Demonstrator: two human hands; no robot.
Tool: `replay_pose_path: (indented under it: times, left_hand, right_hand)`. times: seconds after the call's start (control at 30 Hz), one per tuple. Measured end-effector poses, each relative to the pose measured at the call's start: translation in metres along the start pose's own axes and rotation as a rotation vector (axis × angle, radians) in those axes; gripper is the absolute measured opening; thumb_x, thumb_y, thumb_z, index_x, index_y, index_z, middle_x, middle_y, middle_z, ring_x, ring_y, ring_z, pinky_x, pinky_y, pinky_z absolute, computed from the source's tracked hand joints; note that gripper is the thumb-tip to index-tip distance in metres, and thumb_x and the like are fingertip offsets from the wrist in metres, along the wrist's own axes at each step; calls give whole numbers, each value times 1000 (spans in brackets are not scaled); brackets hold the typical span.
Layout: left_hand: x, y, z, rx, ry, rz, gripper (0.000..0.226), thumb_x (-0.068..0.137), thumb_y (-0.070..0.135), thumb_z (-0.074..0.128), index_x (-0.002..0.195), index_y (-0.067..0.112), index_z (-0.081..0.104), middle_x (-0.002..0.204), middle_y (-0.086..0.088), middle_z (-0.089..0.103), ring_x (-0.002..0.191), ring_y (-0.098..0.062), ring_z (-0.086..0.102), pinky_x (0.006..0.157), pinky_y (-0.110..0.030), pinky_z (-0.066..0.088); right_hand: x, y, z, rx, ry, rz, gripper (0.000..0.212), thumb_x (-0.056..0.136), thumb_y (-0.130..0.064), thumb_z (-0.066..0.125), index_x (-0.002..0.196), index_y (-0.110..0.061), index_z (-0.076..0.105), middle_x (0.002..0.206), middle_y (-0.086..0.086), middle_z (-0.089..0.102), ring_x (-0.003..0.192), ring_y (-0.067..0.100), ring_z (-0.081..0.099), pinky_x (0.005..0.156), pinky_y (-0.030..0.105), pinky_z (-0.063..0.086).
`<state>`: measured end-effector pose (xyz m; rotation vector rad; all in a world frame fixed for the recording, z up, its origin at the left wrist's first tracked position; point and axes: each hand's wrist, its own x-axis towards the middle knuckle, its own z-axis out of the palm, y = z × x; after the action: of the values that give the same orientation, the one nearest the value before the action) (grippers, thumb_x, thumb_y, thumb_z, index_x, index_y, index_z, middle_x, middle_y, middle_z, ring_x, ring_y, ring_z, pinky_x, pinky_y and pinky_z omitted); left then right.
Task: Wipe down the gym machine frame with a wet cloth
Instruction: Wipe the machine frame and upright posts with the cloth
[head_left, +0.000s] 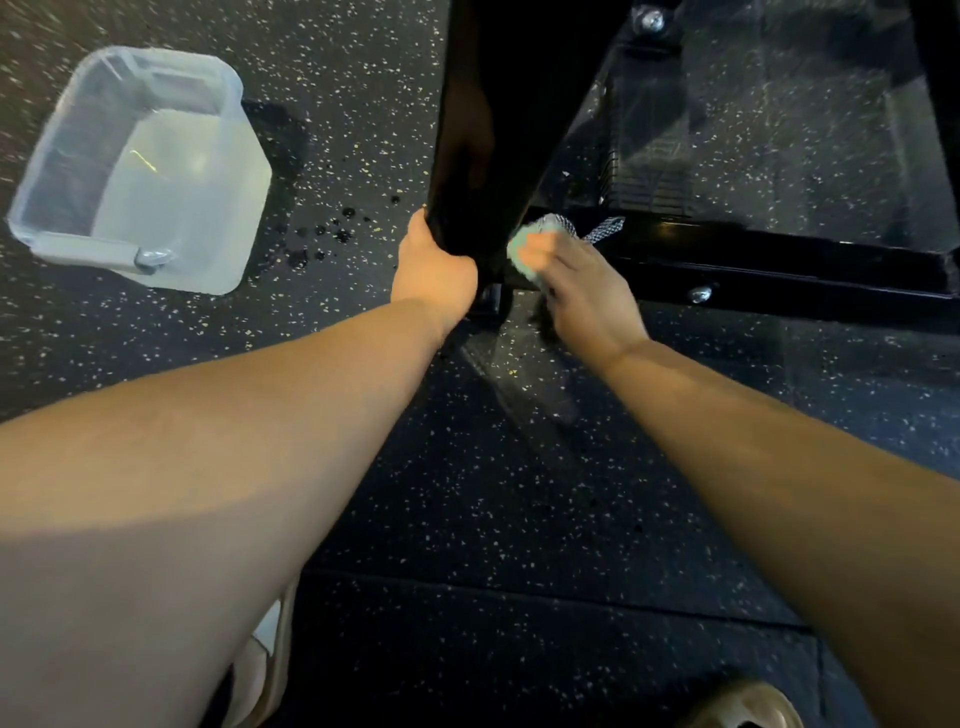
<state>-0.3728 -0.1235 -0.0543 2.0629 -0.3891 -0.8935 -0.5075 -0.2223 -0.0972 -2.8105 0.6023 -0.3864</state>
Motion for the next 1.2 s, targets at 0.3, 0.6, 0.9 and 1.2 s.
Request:
replay_pose_path:
  times: [0.3, 0.6, 0.9, 1.2]
  left_hand:
    - [-4, 8, -11, 200, -59, -66, 65, 88, -2, 37, 144, 26, 24, 99, -4, 52, 73, -15, 44, 67, -30, 44]
    - [7, 3, -17, 316, -62, 8, 54, 90, 2, 40, 140, 19, 31, 121, -8, 57, 90, -31, 55, 65, -32, 41]
    - [52, -22, -55, 230, -296, 182, 52, 84, -1, 45, 132, 15, 54, 122, -3, 62, 106, -19, 59, 91, -30, 49]
    - [68, -9, -81, 133, -459, 220, 35, 93, 2, 47, 125, 8, 61, 127, -5, 60, 113, -10, 54, 76, -1, 39]
  right_hand:
    - [-32, -2, -6, 908, 152, 1028, 41, 93, -2, 45, 131, -14, 54, 119, 3, 61, 99, 16, 61, 85, 25, 54]
    - [25, -53, -11, 164, -588, 804, 39, 96, -20, 51, 132, -6, 44, 119, 6, 54, 113, 21, 52, 82, 28, 39]
    - [94, -115, 4, 193, -614, 860, 50, 94, -23, 54, 139, -4, 41, 143, 10, 44, 132, 27, 41, 107, 36, 37]
    - [80, -107, -14, -62, -566, 1172, 42, 95, -23, 53, 131, -3, 48, 133, 10, 52, 122, 25, 50, 89, 30, 44]
